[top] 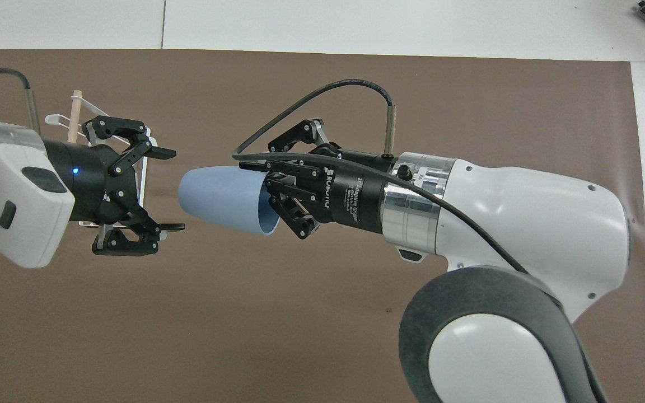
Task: Hang cup on cup holder
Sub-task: 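Move the left gripper toward the cup held by the right gripper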
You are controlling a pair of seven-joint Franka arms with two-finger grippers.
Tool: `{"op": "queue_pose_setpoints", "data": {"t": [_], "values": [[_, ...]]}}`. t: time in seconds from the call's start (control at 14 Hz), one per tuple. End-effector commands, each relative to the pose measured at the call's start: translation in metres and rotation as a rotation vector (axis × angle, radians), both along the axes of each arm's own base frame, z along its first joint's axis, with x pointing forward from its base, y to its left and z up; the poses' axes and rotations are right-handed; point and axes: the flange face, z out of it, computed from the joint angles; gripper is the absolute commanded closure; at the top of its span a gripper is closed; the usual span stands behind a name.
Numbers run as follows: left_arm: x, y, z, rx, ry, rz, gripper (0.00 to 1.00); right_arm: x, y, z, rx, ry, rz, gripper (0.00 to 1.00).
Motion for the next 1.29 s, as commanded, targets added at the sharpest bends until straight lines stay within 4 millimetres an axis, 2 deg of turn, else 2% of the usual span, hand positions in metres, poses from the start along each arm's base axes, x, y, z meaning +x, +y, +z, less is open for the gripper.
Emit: {"op": "queue_pose_setpoints", "data": {"t": [0.0, 0.29, 0.79, 1.22], "values": [[-0.002, -0.001, 0.01, -0.031, -0.015, 0.017, 0.0, 0.007, -0.002, 0.009, 0.041, 0.009, -0.023, 1.0], [0.006, -0.005, 0.024, -0.028, -0.042, 0.009, 0.0, 0.009, -0.002, 0.01, 0.042, 0.006, -0.024, 1.0], [-0.014, -0.051, 0.023, -0.032, -0.034, -0.075, 0.0, 0.011, 0.0, 0.011, 0.043, -0.002, -0.034, 1.0], [-0.02, -0.064, 0.025, -0.036, -0.037, -0.083, 0.0, 0.011, 0.0, 0.01, 0.042, 0.001, -0.032, 1.0]]}}
